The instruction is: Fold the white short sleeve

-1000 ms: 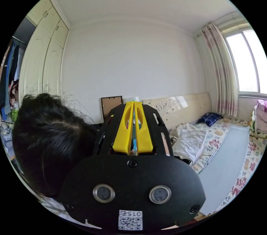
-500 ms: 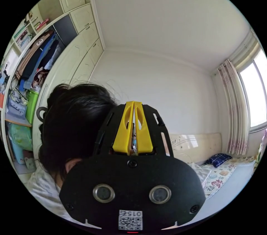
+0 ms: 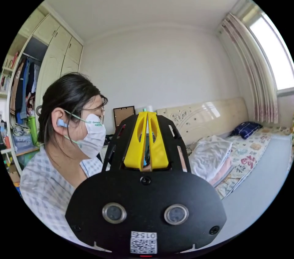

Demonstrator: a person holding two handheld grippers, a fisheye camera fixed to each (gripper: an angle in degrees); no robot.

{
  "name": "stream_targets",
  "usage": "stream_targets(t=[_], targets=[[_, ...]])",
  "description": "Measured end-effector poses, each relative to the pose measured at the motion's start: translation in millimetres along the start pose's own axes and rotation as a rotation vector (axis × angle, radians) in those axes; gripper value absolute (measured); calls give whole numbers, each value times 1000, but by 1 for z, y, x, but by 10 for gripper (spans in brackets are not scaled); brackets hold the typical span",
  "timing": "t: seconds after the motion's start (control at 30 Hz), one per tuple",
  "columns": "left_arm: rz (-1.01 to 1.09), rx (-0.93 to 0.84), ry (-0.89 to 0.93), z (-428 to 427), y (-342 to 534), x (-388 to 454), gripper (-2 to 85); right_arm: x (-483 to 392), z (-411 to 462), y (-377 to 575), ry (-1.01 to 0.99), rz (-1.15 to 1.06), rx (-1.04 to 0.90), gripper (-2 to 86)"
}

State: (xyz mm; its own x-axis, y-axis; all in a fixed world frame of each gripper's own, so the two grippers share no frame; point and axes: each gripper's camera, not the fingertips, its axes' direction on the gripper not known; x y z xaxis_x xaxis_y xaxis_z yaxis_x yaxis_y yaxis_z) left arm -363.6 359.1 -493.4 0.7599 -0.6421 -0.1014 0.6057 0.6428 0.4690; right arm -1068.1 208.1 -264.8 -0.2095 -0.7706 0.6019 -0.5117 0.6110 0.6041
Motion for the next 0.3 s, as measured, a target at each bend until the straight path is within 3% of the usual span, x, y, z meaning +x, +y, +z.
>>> stream_targets(t=[0.17,0.3], targets=[[70,-38,-55,71,-70,0,114,70,-34,61,211,79,-44,-6],[9,2,-42,110,-94,-9,131,106,-58,88,187,154,-142,-6]])
